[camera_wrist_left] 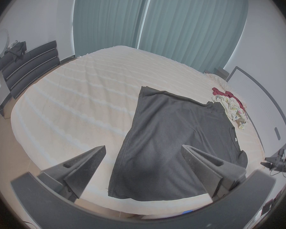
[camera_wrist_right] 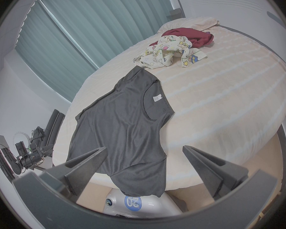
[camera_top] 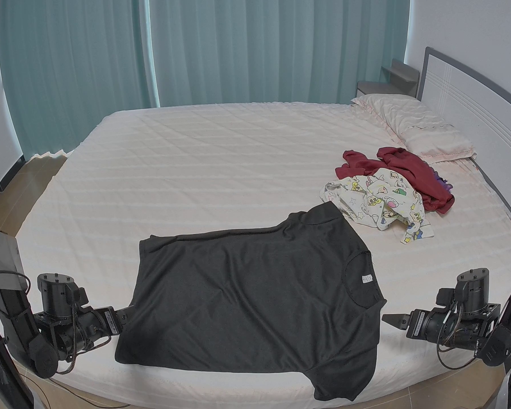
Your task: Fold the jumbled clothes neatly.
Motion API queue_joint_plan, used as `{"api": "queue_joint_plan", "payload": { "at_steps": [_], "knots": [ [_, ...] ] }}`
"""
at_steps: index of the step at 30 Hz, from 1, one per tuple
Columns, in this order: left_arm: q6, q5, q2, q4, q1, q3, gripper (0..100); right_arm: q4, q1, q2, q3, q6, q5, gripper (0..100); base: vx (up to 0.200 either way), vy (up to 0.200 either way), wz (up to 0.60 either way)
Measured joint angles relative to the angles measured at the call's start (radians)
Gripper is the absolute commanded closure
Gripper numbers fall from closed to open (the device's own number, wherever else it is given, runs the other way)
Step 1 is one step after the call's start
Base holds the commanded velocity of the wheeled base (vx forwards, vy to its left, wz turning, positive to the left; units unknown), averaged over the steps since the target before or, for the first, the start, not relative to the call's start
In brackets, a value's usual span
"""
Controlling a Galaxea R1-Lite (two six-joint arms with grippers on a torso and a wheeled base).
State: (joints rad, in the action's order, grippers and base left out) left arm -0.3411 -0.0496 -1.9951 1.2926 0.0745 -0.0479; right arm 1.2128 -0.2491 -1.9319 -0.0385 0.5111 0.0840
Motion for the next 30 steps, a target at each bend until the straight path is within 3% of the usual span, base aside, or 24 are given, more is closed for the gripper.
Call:
{"api": "queue_joint_plan", "payload": {
  "at_steps": [8, 20, 30],
  "knots": [
    [-0.028, 0.001, -0.026, 0.0, 0.001, -0.018, 0, 0.001, -0.002, -0.026, 0.0, -0.001, 0.0, 0, 0.2, 0.0, 0.0],
    [-0.026, 0.013, -0.071, 0.0, 0.005, -0.018, 0, 0.001, -0.004, -0.031, 0.0, -0.002, 0.001, 0, 0.0, 0.0, 0.0],
    [-0.021, 0.013, -0.085, 0.0, 0.008, -0.011, 0, 0.001, -0.014, -0.03, 0.0, -0.001, 0.001, 0, 0.0, 0.18, 0.0]
  ]
}}
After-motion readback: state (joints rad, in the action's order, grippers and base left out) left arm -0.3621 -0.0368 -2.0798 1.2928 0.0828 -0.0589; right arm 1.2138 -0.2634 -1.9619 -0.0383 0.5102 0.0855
